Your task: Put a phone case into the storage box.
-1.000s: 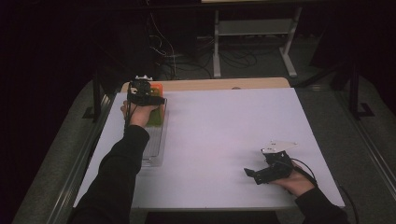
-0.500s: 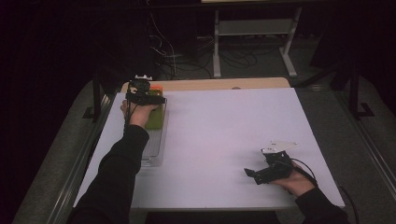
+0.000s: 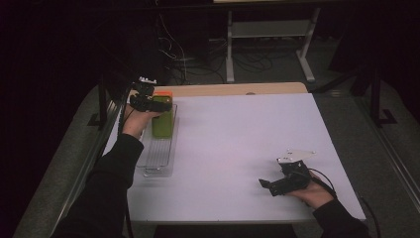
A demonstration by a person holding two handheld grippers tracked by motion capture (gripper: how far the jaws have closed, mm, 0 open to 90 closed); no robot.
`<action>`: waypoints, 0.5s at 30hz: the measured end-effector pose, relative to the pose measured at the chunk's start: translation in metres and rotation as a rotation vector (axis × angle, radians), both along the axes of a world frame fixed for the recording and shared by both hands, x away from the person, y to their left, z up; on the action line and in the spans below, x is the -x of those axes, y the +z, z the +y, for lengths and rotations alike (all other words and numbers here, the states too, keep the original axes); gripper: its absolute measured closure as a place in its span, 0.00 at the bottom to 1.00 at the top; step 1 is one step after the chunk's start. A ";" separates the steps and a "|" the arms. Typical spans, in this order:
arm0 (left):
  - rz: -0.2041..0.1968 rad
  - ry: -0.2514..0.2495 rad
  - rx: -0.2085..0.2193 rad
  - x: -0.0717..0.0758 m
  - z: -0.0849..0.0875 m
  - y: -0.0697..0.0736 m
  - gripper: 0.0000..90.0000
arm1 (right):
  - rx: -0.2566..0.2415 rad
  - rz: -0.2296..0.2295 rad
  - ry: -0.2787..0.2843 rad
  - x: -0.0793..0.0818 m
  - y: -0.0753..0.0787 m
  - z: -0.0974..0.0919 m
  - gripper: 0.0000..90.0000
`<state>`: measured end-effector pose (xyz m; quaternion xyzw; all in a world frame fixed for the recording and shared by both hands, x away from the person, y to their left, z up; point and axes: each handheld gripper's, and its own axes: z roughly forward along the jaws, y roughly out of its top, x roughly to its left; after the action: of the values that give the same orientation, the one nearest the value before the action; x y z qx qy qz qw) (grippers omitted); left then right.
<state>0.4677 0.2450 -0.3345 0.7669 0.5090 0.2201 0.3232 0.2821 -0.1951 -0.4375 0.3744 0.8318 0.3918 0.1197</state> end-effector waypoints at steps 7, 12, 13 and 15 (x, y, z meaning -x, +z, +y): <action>-0.013 -0.153 0.044 0.025 -0.004 0.014 0.04 | -0.003 0.007 -0.004 0.000 0.000 0.000 0.00; -0.028 -0.244 0.092 0.047 -0.008 0.020 0.01 | 0.004 -0.004 0.006 0.000 0.001 0.000 0.00; -0.032 -0.261 0.092 0.051 -0.009 0.020 0.00 | 0.002 -0.002 0.005 0.000 0.001 0.000 0.00; -0.041 -0.291 0.088 0.059 -0.010 0.021 0.00 | -0.002 0.000 0.004 0.000 0.001 0.000 0.00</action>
<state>0.4090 0.2348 -0.3138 0.8130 0.3947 0.1641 0.3954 0.2819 -0.1947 -0.4361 0.3729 0.8323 0.3927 0.1186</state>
